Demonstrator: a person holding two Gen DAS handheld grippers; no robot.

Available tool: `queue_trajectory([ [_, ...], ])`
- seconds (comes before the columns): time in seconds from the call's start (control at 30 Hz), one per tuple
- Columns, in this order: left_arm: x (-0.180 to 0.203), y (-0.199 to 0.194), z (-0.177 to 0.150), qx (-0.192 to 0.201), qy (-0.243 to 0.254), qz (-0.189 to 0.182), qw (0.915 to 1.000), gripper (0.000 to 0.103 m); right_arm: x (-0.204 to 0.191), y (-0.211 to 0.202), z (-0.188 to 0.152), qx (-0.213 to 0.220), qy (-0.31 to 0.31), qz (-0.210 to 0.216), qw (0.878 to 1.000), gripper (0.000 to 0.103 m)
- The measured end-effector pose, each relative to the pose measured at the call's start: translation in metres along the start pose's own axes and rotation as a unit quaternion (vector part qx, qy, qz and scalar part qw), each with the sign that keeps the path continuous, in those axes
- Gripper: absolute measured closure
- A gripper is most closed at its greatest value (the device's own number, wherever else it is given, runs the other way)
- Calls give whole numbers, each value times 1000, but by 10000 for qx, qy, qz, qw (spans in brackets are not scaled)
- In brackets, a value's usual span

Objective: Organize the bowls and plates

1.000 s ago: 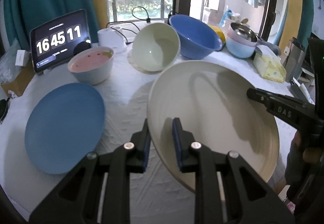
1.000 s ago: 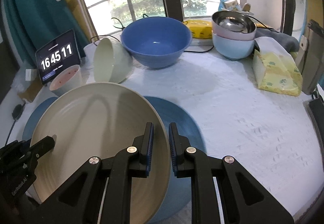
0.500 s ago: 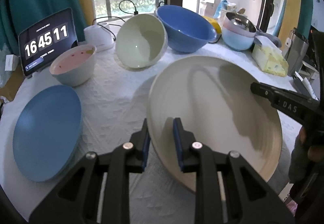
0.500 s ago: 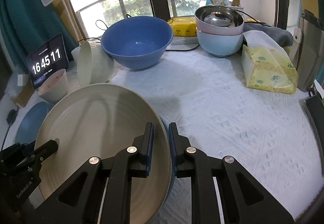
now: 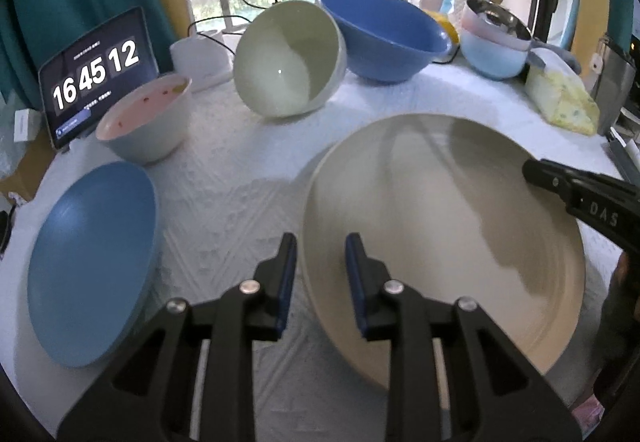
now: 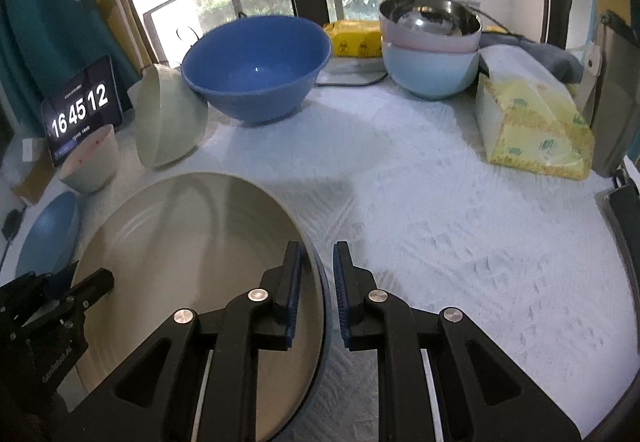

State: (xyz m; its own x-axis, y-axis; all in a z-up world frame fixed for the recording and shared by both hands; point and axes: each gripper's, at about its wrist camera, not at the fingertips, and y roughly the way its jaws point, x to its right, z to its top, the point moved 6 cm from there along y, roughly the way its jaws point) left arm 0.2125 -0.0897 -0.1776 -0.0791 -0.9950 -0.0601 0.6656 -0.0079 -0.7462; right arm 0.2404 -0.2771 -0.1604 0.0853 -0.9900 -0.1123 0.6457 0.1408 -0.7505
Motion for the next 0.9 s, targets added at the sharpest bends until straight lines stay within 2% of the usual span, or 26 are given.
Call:
queue_trajectory([
  [0.2,0,2,0,41,10,-77,10000,76,-2,3,-5,-134,-17,85,9999,84],
  [0.43,-6,0,-4,9,-52,-124,9999,76,-10,2,-7,-165,-137,-10,9998,82],
  [0.73,-28,-3,-9,-29,-305,-95,9995,76,-35,4,-10,-278,-313,26,9991,82],
  [0.9,-40,-12,-9,81,-421,-85,9990,74,-36,0,-7,-278,-292,-123,9991,80],
])
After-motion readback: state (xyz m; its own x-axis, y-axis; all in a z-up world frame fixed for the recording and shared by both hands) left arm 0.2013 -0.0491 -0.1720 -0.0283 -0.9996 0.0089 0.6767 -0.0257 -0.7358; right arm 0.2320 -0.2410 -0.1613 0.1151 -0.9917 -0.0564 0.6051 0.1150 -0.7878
